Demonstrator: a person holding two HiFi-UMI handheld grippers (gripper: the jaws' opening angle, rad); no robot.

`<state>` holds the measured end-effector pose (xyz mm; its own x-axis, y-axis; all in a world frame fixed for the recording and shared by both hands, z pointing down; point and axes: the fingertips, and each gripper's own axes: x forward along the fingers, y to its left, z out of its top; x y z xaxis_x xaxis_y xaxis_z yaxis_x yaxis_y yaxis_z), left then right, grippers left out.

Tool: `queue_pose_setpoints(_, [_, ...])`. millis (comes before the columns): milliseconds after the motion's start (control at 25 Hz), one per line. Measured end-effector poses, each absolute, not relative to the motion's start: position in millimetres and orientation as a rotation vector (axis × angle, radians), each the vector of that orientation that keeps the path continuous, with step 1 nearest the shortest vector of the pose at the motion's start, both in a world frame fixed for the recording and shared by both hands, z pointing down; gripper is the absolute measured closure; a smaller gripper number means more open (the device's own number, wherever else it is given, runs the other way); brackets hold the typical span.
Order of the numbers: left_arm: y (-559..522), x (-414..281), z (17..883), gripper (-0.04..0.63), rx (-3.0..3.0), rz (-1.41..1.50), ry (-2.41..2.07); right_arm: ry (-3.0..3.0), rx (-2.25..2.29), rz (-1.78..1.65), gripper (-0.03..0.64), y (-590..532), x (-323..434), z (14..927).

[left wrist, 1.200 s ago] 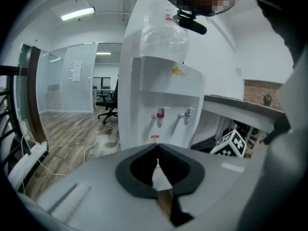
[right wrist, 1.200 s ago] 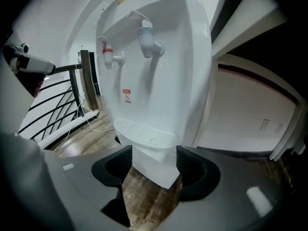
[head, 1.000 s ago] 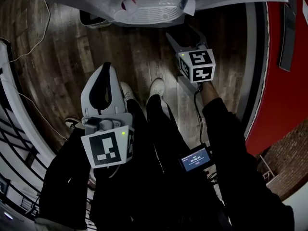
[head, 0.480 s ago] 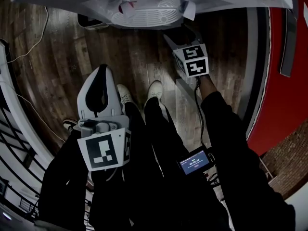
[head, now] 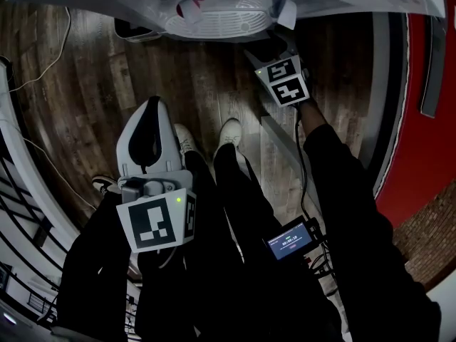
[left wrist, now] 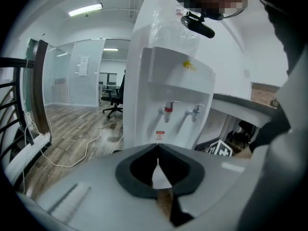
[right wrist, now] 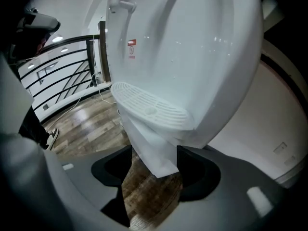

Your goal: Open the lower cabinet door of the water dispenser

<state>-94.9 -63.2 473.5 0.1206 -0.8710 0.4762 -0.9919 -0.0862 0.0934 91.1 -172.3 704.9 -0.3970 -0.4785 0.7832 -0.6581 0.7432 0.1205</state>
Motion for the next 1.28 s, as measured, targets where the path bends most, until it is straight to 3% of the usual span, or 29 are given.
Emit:
queue_pose_setpoints(720, [-60.8,-103.7,482.3,0.588,1.951,0.396,-1.817,-2.014,0.774,0.238,0.330,-172.0,91.4,723.4])
queue_pose_setpoints(1280, [-58.4,-101.0,479.4,0.588,1.944,0.358,-1.808,-2.010,0.794,0.234,0.393,-161.1,93.3,719.9])
